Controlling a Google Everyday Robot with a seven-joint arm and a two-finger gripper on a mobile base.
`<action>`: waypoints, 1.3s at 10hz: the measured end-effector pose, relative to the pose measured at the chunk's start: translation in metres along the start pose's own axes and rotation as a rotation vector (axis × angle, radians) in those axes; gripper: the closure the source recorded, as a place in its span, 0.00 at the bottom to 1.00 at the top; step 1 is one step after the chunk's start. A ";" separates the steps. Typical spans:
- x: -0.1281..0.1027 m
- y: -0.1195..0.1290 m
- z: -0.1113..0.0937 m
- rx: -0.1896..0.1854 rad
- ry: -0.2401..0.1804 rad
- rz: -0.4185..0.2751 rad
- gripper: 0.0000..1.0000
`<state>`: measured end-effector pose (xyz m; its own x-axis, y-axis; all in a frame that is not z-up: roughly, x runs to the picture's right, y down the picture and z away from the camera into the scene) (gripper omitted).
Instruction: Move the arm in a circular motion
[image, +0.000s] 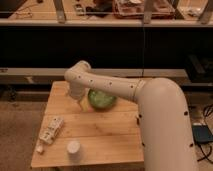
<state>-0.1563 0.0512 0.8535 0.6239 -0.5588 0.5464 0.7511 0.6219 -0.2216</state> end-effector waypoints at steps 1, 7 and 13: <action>0.023 0.006 -0.004 -0.016 0.025 0.019 0.20; 0.137 0.166 -0.126 -0.219 0.248 0.210 0.20; 0.002 0.254 -0.168 -0.310 0.139 0.321 0.20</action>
<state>0.0718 0.1162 0.6623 0.8427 -0.4458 0.3020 0.5309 0.5941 -0.6043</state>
